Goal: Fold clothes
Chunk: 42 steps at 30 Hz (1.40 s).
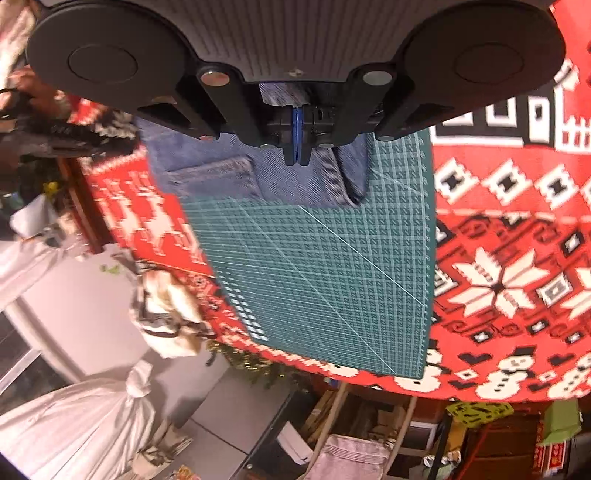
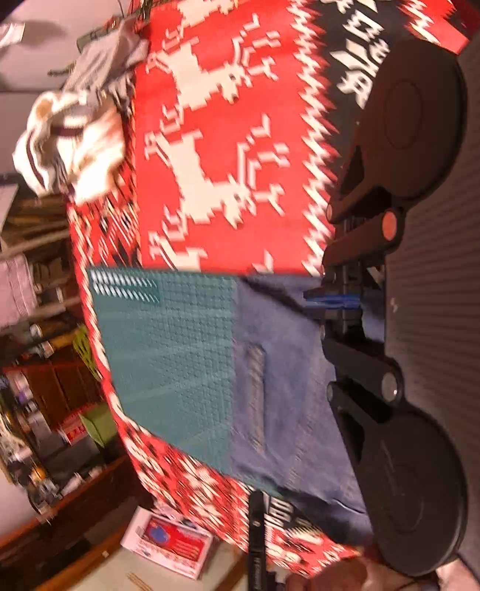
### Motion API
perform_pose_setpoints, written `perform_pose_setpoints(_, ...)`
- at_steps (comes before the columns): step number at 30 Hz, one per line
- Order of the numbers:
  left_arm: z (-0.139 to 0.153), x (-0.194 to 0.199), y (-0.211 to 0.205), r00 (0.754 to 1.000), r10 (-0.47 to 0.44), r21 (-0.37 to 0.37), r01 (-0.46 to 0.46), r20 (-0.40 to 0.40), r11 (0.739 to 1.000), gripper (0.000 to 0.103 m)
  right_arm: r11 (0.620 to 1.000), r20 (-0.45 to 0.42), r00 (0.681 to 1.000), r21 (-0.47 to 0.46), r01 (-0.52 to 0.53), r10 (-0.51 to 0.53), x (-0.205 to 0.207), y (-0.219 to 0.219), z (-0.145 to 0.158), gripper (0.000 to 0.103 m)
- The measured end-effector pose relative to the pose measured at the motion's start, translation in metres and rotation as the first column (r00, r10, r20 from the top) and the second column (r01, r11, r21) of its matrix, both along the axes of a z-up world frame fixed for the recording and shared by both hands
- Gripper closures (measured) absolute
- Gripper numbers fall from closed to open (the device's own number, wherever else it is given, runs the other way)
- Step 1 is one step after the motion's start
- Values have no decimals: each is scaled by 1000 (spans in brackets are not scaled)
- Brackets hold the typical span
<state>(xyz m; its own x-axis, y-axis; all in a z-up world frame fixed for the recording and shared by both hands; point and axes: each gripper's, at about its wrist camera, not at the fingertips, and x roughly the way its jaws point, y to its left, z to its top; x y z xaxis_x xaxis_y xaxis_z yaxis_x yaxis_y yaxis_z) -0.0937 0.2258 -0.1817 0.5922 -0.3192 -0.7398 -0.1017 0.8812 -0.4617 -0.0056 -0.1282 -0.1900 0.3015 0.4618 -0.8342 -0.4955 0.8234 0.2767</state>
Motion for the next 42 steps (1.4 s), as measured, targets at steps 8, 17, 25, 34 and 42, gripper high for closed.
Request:
perform_pose_setpoints(8,-28,-25,-1,996,-7,5,8,-93,1000,103,996,19,999,-72,-48,49,-22,-3,-11,101)
perform_pose_setpoints(17,-24,-31,6,997,4,-16,-6,-73,1000,103,991,41,995,-105,-87,92,-19,12,3,98)
perform_pose_setpoints(25,-21,-20,-10,998,-39,-2,39,-44,999,102,977,123,980,-163,-134,155,-24,28,-3,100)
perform_pose_setpoints(34,-36,-36,13,996,28,5,-28,-82,1000,101,980,105,984,-151,-130,146,-26,17,-3,99)
perform_pose_setpoints(42,-31,-62,14,995,29,38,-25,-94,999,101,983,60,992,-153,-97,107,-38,-8,-5,97)
